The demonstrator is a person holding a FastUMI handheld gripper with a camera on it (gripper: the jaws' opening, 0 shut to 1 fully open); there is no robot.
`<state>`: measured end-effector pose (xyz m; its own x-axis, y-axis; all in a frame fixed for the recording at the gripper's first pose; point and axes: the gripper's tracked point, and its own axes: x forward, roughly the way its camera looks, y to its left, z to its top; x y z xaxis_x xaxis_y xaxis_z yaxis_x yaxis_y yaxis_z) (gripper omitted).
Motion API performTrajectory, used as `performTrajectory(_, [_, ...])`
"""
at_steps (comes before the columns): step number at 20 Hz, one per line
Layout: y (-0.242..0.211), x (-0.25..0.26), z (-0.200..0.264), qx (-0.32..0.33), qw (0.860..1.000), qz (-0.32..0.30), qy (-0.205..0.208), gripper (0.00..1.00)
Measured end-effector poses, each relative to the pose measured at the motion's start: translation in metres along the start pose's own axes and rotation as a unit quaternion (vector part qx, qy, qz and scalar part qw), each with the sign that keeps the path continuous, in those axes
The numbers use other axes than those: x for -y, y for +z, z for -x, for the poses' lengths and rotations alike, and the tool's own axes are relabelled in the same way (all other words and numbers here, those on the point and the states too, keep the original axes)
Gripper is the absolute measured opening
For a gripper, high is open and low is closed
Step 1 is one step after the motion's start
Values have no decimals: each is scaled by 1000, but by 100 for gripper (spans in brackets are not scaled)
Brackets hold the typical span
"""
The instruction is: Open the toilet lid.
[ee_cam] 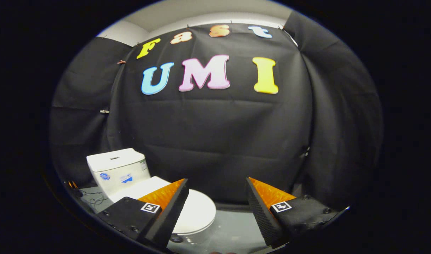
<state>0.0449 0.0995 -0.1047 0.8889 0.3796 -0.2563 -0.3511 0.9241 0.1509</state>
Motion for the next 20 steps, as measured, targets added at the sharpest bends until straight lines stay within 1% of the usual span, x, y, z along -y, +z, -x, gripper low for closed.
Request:
performTrajectory(2, [-31, -1, -12, -42, 999, -25, 11, 98])
performTrajectory(4, [-63, -5, -18, -85, 993, -80, 23, 99])
performTrajectory(6, [-101, -4, -23, -135, 981, -141, 22, 98])
performTrajectory(7, [-121, -6, -25, -163, 971, -174, 20, 99])
performTrajectory(8, [-145, -7, -26, -191, 960, -205, 14, 99])
performTrajectory(9, [-172, -3, -26, -223, 947, -233, -3, 99])
performTrajectory(10, [-198, -3, -22, -256, 930, -264, -14, 99])
performTrajectory(11, [-220, -10, -18, -289, 911, -295, -17, 99])
performTrajectory(12, [-239, -21, -12, -318, 891, -323, -11, 99])
performTrajectory(13, [-252, -33, -8, -340, 877, -340, 1, 99])
performTrajectory(16, [-275, -65, 5, -389, 849, -356, 35, 99])
performTrajectory(17, [-278, -75, 8, -402, 836, -370, 47, 99])
performTrajectory(19, [-273, -97, 7, -422, 799, -425, 64, 97])
performTrajectory(20, [-270, -102, 4, -422, 784, -450, 69, 95])
